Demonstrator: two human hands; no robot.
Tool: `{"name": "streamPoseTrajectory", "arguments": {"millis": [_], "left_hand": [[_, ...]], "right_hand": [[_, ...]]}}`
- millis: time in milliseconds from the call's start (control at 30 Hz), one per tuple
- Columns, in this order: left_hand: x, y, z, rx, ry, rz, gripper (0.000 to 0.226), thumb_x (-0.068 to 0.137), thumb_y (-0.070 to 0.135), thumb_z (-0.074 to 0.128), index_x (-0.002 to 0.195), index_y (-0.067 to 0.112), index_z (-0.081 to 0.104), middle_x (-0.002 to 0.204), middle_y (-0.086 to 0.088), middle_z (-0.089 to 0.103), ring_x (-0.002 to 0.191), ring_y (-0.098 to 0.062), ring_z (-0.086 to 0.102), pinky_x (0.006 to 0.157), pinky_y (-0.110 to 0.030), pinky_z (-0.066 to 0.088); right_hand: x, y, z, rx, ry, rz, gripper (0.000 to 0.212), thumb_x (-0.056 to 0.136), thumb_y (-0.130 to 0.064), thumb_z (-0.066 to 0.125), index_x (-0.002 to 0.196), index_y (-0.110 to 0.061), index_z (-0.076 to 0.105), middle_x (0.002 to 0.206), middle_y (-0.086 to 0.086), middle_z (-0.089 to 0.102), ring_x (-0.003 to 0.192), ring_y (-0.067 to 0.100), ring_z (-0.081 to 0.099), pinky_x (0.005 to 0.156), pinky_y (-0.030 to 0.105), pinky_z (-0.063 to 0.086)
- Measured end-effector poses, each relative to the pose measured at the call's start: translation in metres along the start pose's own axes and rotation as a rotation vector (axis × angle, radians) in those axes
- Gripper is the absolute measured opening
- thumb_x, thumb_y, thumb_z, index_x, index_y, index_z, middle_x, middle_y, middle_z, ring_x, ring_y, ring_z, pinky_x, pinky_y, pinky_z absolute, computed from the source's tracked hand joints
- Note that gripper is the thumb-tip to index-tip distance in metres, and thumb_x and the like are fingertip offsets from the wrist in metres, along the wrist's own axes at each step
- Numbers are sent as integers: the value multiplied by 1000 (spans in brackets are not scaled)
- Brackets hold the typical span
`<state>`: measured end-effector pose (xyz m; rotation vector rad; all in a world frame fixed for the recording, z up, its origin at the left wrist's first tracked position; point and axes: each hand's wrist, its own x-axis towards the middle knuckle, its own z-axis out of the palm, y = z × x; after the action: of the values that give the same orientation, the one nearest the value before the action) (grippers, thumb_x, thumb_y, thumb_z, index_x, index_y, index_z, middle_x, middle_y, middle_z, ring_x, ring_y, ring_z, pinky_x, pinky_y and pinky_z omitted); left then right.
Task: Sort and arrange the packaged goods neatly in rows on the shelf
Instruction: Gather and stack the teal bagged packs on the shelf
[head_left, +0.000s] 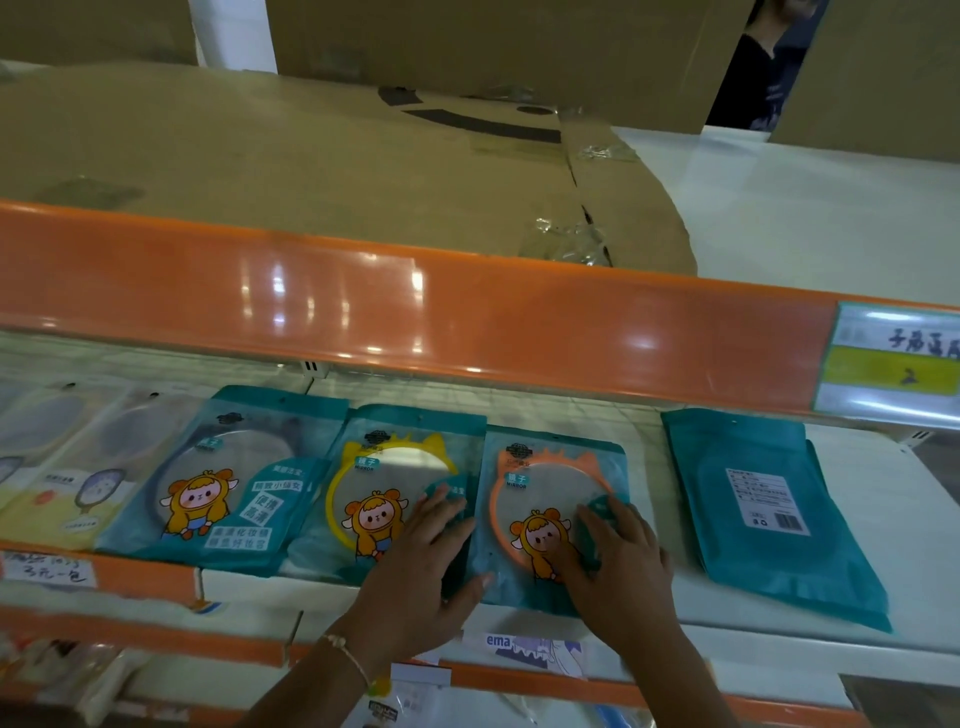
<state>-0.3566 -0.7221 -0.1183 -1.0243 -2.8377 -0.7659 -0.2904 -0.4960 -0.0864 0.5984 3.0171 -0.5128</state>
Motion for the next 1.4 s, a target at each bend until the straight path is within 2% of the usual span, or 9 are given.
{"name": "streamPoseTrajectory", "arguments": {"millis": [233,300,400,500,567,667,933,1233,1400], "left_hand": [[33,43,-4,-63,69,64,64,93,59,32,141,18,45,152,4,33,145,-8,11,116,-23,6],[47,64,-1,-86,61,86,69,94,62,25,141,16,45,152,2,34,144,-10,16,119,-25,9],[65,100,1,-103,77,138,57,98,51,32,140,15,46,148,1,39,141,-9,22,119,-22,7],[81,135,10,-123,53,178,48,100,40,41,142,18,43,149,5,37,138,-3,23,106,-3,0],[90,155,20,-176,-21,182,48,100,40,41,145,22,37,152,5,32,139,-5,24,108,-9,13],[102,185,38,-239,-163,146,53,99,40,44,148,25,30,156,6,23,142,-11,24,114,-24,23],[115,239,74,-188,-342,91,59,98,44,44,151,28,23,161,5,5,146,-17,12,116,-28,17],[110,243,91,-230,-248,60,57,95,41,50,147,27,32,155,10,16,145,-8,9,114,-18,10],[112,242,91,-280,-219,52,58,93,40,54,146,28,33,155,12,19,144,-4,8,114,-17,14]], "right_hand": [[0,23,-17,196,178,1,45,91,-46,59,130,-23,60,143,6,50,130,28,47,100,50,47],[1,41,-25,247,340,-55,28,91,-42,58,98,-18,72,109,7,69,102,26,62,84,47,54],[-2,77,-44,292,505,0,32,87,-36,59,61,-17,61,66,1,62,63,23,59,59,36,52],[-5,115,-58,289,598,127,4,85,-16,68,83,-13,69,90,11,70,82,29,64,71,43,57],[-4,141,-67,310,565,289,25,86,-15,67,110,-12,67,110,14,66,101,32,61,85,49,55],[0,173,-79,322,505,450,41,85,-20,68,124,-13,60,115,15,64,105,33,58,90,51,52],[2,211,-95,436,320,451,39,94,-22,59,130,-11,57,120,12,65,102,28,63,85,38,51],[9,231,-103,642,218,527,49,83,-38,74,123,-12,60,106,8,70,85,19,60,75,36,53],[7,239,-109,866,156,578,25,85,-25,73,104,-9,72,85,0,68,82,18,63,71,35,54]]}}
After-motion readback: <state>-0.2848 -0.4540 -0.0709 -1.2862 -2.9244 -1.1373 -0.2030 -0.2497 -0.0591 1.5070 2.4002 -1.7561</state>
